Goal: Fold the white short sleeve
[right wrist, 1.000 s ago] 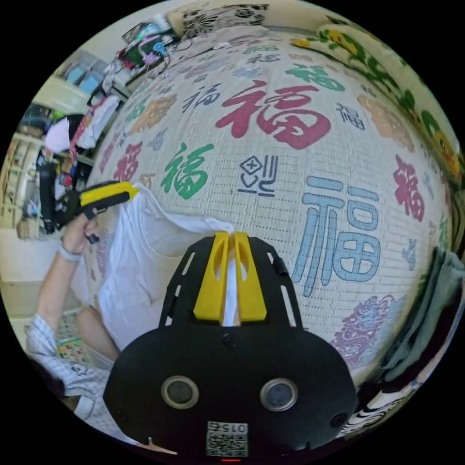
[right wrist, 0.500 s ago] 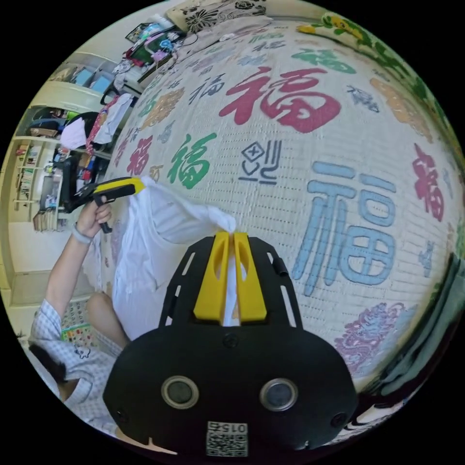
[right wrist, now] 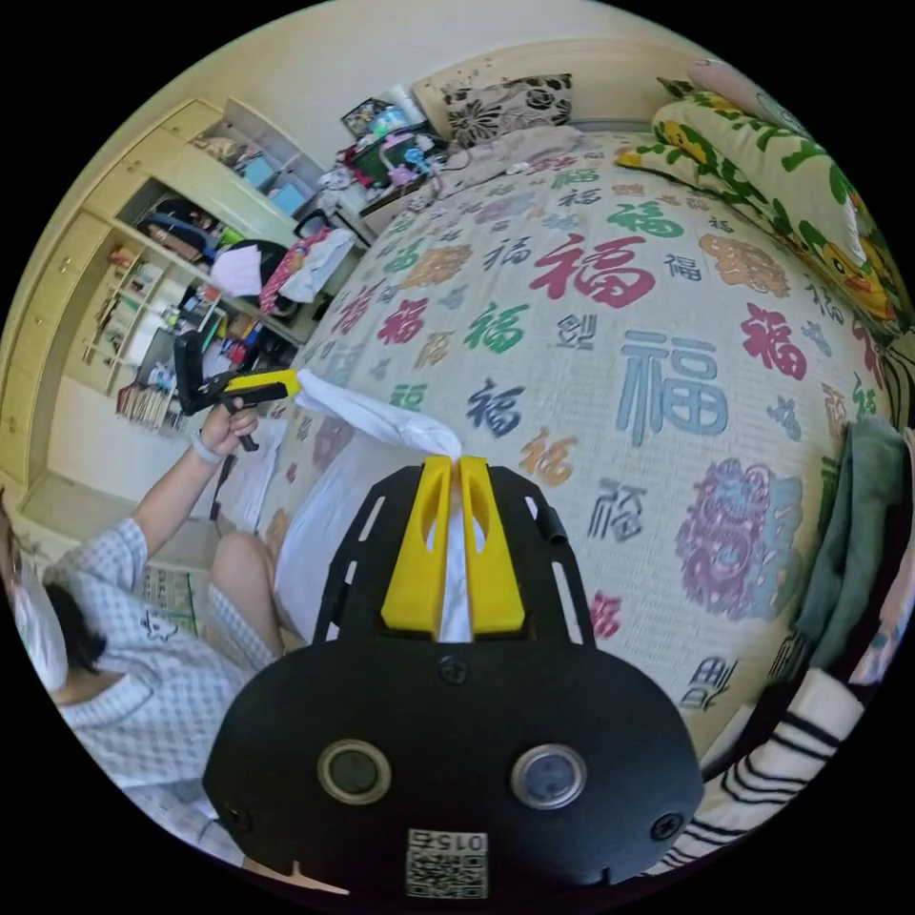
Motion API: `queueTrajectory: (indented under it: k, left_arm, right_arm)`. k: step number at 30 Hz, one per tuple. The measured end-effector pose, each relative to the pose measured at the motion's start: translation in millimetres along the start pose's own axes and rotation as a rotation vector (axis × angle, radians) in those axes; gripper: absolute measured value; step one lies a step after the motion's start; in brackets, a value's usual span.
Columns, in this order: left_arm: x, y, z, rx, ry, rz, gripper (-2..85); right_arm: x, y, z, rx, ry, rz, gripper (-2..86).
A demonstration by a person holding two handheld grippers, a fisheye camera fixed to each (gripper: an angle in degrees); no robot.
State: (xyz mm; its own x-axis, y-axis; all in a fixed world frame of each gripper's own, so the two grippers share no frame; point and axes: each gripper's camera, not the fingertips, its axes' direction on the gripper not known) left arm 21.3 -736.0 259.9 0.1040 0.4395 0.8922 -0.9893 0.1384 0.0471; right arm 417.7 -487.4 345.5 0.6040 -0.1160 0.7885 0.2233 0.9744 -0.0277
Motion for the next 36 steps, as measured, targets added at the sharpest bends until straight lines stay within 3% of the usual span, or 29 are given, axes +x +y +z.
queueTrajectory:
  k: [5, 14, 21, 27, 31, 33, 36]
  left_arm:
    - [98.4, 136.7, -44.4, -0.041, 0.041, 0.151, 1.0]
    - [215.6, 309.3, -11.7, -0.299, -0.062, 0.263, 1.1]
    - [257.7, 341.4, 16.5, -0.43, -0.239, 0.398, 2.0]
    - [255.9, 358.8, 70.1, -0.813, -0.346, 0.453, 5.6]
    - [226.4, 337.4, 24.8, -0.673, -0.475, 0.287, 6.6]
    - [198.5, 318.4, -3.7, -0.552, -0.454, 0.143, 7.2]
    - [132.3, 288.3, -45.2, -0.317, -0.273, -0.167, 8.5]
  right_arm:
    - [-87.0, 136.3, -16.7, -0.028, -0.031, -0.092, -0.3]
    - [-169.9, 304.1, 48.0, -0.29, 0.066, -0.116, 0.2]
    - [-181.6, 326.6, 72.1, -0.318, 0.152, -0.096, 1.2]
    - [-166.4, 342.0, 105.3, -0.613, 0.159, -0.027, 3.7]
    - [-139.8, 349.6, 59.6, -0.475, 0.192, 0.062, 5.2]
    - [-111.6, 347.3, 33.2, -0.342, 0.093, 0.171, 5.5]
    - [-58.9, 344.2, -9.3, -0.031, -0.149, 0.36, 5.8]
